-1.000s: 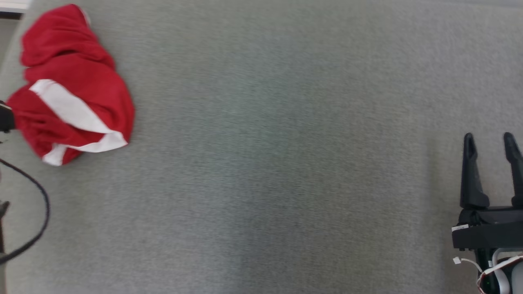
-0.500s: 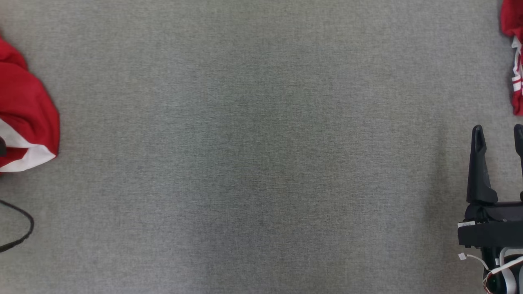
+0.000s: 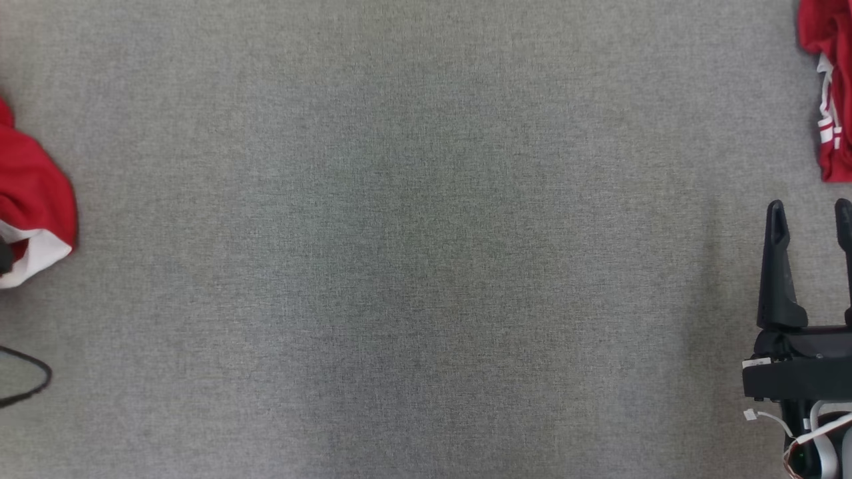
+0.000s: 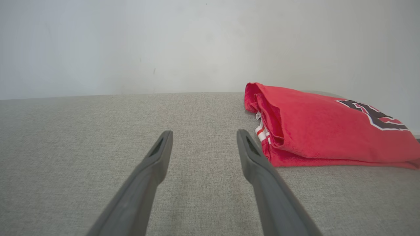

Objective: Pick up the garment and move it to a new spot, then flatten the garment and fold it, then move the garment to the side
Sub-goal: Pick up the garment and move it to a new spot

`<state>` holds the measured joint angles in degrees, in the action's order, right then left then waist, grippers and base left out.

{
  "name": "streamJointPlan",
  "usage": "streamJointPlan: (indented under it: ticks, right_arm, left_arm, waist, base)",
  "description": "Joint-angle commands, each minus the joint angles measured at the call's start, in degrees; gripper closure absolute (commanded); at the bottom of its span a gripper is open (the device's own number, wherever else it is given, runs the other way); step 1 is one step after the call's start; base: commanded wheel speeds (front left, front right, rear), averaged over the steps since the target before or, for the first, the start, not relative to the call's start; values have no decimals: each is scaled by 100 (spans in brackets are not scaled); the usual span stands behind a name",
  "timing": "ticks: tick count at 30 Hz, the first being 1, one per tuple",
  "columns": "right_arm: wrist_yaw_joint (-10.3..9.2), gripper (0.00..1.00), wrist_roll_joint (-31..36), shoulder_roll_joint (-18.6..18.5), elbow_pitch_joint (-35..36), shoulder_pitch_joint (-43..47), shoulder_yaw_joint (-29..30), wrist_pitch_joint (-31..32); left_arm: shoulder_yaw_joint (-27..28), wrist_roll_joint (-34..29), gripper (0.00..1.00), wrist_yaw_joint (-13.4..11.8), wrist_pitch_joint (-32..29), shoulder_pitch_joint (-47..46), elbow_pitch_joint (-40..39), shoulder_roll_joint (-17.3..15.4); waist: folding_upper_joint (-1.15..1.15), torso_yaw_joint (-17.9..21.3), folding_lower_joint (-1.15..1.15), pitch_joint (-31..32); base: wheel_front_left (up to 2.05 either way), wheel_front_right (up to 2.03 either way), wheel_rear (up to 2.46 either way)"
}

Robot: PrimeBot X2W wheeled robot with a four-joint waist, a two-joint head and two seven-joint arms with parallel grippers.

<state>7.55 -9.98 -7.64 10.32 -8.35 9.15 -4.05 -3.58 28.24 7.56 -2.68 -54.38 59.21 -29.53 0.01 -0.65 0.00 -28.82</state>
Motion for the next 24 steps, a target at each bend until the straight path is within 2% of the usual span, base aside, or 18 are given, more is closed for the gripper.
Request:
streamJointPlan:
  ticks: [1, 7, 11, 17, 24]
  right_arm:
    - [-12, 0, 22, 29, -24, -56, -10, -27]
    - [-12, 0, -98, 115, -338, -76, -122, -189]
    - [-12, 0, -189, 200, -645, -67, -245, -373]
    - [-12, 0, -339, 328, -1199, -85, -414, -687]
    - [-12, 0, -504, 432, -1685, -18, -547, -930]
  left_arm:
    - [6, -50, 100, -23, 237, -126, 39, -105]
    - [-103, -230, 100, -23, 1280, -478, 44, -259]
    - [-300, -287, 100, -19, 1578, -781, -196, -321]
    - [-804, -441, 100, -18, 1594, -1277, -902, -218]
    - [-1221, -480, 100, -42, 1130, -1481, -2141, 191]
  waist:
    - [-1, -4, 0, 64]
    - [-1, -11, 0, 424]
    - [-1, 49, 0, 709]
    - [-1, 318, 0, 1105]
    - [-1, 857, 0, 1412]
  base:
    - [0, 0, 0]
    - [0, 0, 0]
    - [0, 0, 0]
    - [0, 0, 0]
    - [0, 0, 0]
